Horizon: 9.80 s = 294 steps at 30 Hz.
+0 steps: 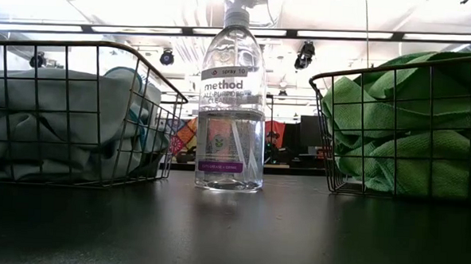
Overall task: Sort microfiber towel by color & place in baskets
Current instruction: Return to Home Position
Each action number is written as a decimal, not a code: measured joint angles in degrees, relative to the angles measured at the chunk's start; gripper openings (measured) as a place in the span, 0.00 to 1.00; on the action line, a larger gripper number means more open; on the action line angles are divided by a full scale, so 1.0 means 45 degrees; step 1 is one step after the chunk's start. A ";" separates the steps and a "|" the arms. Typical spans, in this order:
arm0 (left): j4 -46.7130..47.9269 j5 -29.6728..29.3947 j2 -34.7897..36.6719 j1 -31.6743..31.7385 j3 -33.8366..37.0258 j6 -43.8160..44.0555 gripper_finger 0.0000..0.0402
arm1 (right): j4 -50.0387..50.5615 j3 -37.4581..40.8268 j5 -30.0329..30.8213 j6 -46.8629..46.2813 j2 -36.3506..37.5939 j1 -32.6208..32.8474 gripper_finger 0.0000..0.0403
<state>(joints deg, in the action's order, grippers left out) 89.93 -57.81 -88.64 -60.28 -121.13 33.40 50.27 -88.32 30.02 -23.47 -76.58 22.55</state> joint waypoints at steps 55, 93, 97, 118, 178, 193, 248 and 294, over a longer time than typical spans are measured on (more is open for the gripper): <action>-1.6728 0.8444 0.1179 -0.3631 1.0977 -0.2687 0.46 | -1.1036 0.5797 -0.6909 -0.0497 0.0262 0.1685 0.40; -2.2372 1.1519 0.1323 -0.3129 1.3867 -0.6413 0.46 | -1.4679 1.0474 -0.7397 -0.0451 0.4189 0.1681 0.40; -2.2509 1.2746 0.1394 -0.2608 1.3993 -0.6422 0.46 | -1.4680 1.0474 -0.7442 -0.0456 0.4223 0.1681 0.40; -2.2513 1.7760 0.1884 -0.0345 1.4540 -0.7082 0.46 | -1.4617 1.0722 -0.7447 -0.0419 0.4242 0.1681 0.40; -2.5232 1.5963 1.2201 -0.0075 2.3534 -0.5916 0.46 | -2.3243 1.5999 -1.0580 0.1042 0.4249 0.1685 0.40; -2.5316 1.5985 1.2317 -0.0180 2.3617 -0.5918 0.46 | -2.4387 1.7432 -1.1774 0.0924 0.5700 0.1681 0.40; -2.5280 1.6322 1.2303 -0.0193 2.3617 -0.5923 0.46 | -1.4280 1.7632 -0.4994 0.2483 1.6142 0.1681 0.40; -2.5125 1.6405 1.2390 -0.0198 2.3705 -0.5972 0.46 | -1.4816 1.9470 -0.3969 0.2805 1.6157 0.1647 0.40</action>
<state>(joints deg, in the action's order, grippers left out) -23.13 16.01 -32.88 -61.17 -14.46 6.52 -16.40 -0.71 12.16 -10.85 -3.88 29.95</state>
